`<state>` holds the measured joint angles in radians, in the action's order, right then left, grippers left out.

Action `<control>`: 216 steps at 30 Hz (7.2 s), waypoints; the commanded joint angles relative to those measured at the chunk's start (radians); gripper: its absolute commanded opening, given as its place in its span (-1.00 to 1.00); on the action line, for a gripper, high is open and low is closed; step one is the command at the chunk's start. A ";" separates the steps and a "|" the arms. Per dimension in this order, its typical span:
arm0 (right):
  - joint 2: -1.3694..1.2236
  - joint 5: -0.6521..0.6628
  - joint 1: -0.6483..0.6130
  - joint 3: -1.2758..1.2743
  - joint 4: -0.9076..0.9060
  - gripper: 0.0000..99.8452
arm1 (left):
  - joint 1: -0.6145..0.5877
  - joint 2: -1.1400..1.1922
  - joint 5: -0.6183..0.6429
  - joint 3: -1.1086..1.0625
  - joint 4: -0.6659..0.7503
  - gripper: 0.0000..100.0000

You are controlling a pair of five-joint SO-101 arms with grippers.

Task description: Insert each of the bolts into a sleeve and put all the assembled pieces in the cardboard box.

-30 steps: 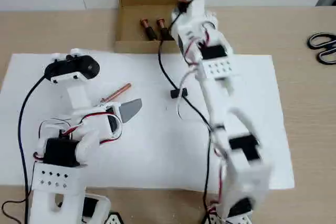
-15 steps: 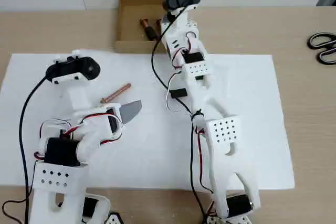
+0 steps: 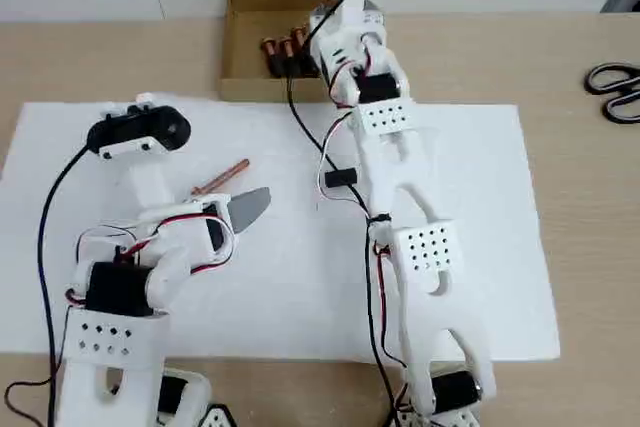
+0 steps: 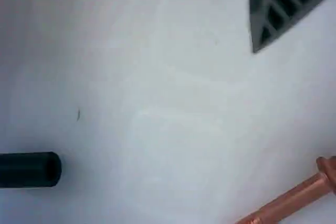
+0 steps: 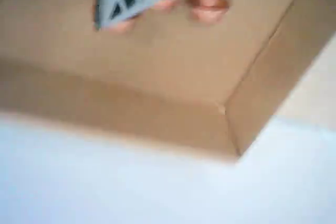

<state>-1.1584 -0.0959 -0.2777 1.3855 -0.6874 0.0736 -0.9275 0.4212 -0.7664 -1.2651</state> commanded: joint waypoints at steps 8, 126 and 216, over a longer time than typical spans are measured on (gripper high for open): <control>0.188 -0.008 0.099 0.299 -0.621 -0.49 | -0.008 -0.014 0.002 -0.021 0.023 -0.33; 1.009 0.265 -0.068 -1.089 -0.608 -0.44 | -0.008 -0.015 0.000 -0.044 -0.025 -0.33; 0.479 0.724 -0.045 -0.621 -0.901 -0.99 | -0.232 -0.344 0.003 -0.189 -0.026 -0.34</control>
<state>-0.7979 0.7020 -0.3498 0.7472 -1.5712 -0.1626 -1.2758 0.4212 -1.0073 -1.2866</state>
